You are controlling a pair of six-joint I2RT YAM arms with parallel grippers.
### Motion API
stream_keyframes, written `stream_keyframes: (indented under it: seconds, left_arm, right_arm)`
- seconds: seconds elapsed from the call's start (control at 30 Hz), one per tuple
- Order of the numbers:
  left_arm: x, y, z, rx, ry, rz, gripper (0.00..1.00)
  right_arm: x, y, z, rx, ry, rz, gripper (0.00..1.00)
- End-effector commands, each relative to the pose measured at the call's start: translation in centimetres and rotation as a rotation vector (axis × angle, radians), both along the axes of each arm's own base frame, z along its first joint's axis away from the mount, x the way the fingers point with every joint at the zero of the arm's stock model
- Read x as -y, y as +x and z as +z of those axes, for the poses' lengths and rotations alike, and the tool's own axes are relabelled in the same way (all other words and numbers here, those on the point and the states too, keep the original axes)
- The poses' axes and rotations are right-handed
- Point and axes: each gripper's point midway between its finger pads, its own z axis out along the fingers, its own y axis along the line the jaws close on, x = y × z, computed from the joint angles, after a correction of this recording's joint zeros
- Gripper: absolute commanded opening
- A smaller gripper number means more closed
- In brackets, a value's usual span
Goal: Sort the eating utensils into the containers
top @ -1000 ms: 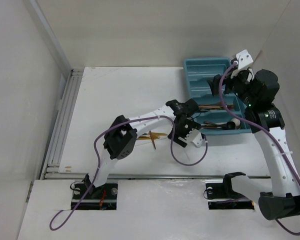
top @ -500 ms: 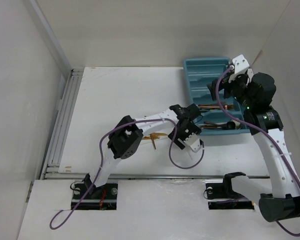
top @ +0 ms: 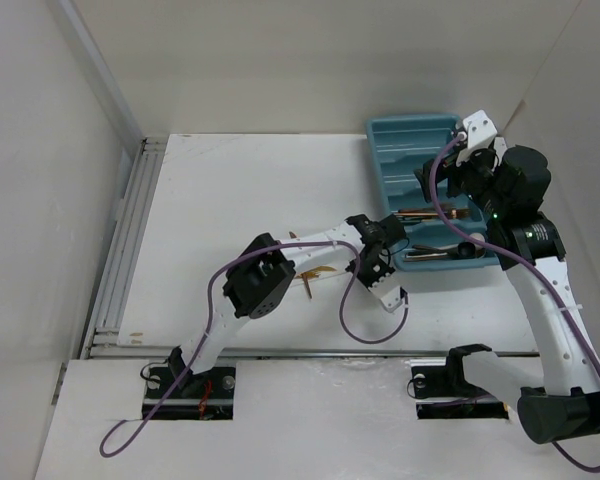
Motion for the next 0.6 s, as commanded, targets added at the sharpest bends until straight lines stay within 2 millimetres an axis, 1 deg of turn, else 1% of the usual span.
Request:
stream_keyframes:
  seconds: [0.0,0.07,0.17,0.2,0.23,0.27,0.3,0.33,0.37,0.43,0.47,0.5,0.57]
  left_arm:
    - [-1.5,-2.2,-2.1,-0.103,0.079,0.021,0.00]
    - [-1.2,-2.5,-2.1,-0.127,0.063,0.048,0.00]
    - [-0.7,-1.5,-1.5,-0.135,0.021,0.157,0.00]
    - [0.0,-1.4,-0.3,-0.138,-0.011,0.172,0.00]
    - [0.3,-0.1,1.8,-0.147,-0.067,0.227,0.00]
    - [0.4,0.2,3.0,-0.170,-0.098,0.247,0.00]
    - [0.9,0.1,4.5,-0.218,-0.150,0.257,0.00]
    - [1.0,0.4,6.8,-0.224,-0.205,0.271,0.00]
    - [0.8,1.3,8.4,-0.240,-0.244,0.311,0.00]
    - [0.6,1.4,11.1,-0.284,-0.308,0.332,0.00]
    - [0.1,2.4,13.6,-0.273,-0.364,0.356,0.00]
    - [-0.2,2.8,14.9,-0.288,-0.387,0.396,0.00]
    - [-0.8,3.8,17.0,-0.310,-0.437,0.446,0.00]
  right_arm:
    - [0.7,0.2,1.4,0.057,-0.012,-0.025,1.00]
    - [0.8,0.3,1.4,0.057,-0.013,-0.034,1.00]
    - [0.8,0.3,1.4,0.057,-0.013,-0.034,1.00]
    - [0.8,0.3,1.4,0.057,-0.013,-0.034,1.00]
    - [0.8,0.3,1.4,0.057,-0.013,-0.034,1.00]
    - [0.8,0.2,1.2,0.048,-0.014,-0.034,1.00]
    - [0.8,0.0,1.5,0.057,-0.013,-0.034,1.00]
    - [0.8,0.0,1.5,0.057,-0.013,-0.034,1.00]
    - [1.0,0.0,1.5,0.057,-0.014,-0.043,1.00]
    - [1.3,-0.2,1.8,0.066,-0.014,-0.057,1.00]
    - [1.4,-0.1,1.8,0.066,-0.015,-0.066,1.00]
    - [1.6,-0.2,2.1,0.068,-0.016,-0.076,1.00]
    - [2.6,-0.6,3.8,0.100,-0.014,-0.129,1.00]
